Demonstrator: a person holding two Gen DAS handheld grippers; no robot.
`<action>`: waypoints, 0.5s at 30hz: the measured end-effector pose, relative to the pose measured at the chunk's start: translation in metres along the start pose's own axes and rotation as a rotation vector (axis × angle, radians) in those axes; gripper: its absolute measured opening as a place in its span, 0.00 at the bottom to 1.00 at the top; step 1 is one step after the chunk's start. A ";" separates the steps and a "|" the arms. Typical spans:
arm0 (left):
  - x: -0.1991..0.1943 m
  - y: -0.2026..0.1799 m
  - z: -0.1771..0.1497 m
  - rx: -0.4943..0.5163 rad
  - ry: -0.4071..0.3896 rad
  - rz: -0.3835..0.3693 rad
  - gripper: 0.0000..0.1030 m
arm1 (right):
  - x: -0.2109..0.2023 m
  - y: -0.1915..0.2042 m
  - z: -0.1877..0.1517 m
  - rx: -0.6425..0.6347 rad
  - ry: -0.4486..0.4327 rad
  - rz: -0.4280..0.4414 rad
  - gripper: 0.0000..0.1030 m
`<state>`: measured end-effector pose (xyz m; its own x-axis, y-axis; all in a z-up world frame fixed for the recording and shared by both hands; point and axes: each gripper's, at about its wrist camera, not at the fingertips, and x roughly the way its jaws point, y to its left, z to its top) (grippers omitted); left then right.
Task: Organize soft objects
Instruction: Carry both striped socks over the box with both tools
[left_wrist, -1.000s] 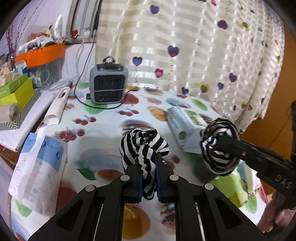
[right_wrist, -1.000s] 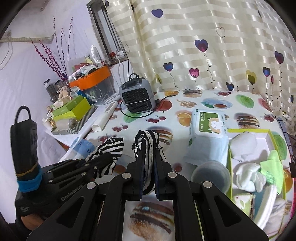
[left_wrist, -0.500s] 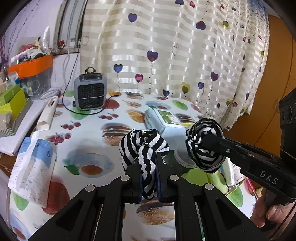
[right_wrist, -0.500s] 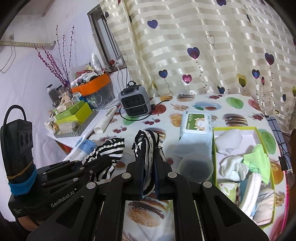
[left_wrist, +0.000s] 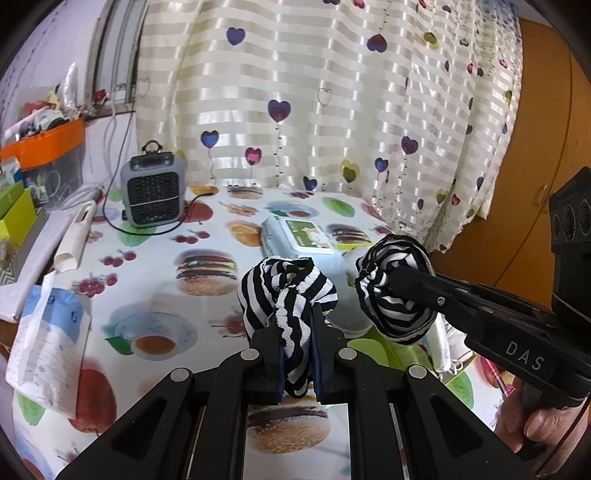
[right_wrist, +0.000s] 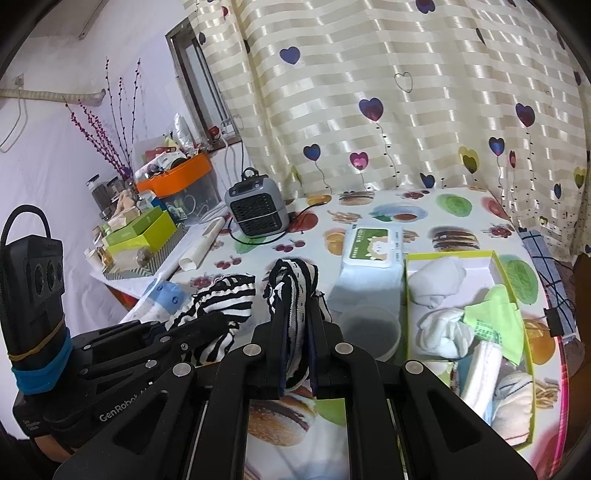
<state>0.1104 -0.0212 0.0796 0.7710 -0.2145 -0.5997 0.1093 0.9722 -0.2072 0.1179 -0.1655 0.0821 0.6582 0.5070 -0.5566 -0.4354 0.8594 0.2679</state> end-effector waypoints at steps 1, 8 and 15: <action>0.001 -0.002 0.000 0.003 0.001 -0.004 0.10 | -0.001 -0.002 0.000 0.002 -0.001 -0.003 0.09; 0.013 -0.025 0.004 0.035 0.006 -0.048 0.10 | -0.008 -0.020 0.001 0.020 -0.009 -0.038 0.09; 0.030 -0.046 0.010 0.063 0.019 -0.096 0.10 | -0.017 -0.050 0.002 0.059 -0.022 -0.087 0.09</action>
<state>0.1347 -0.0714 0.0795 0.7434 -0.3080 -0.5937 0.2220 0.9510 -0.2153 0.1291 -0.2169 0.0796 0.7056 0.4310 -0.5625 -0.3394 0.9024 0.2656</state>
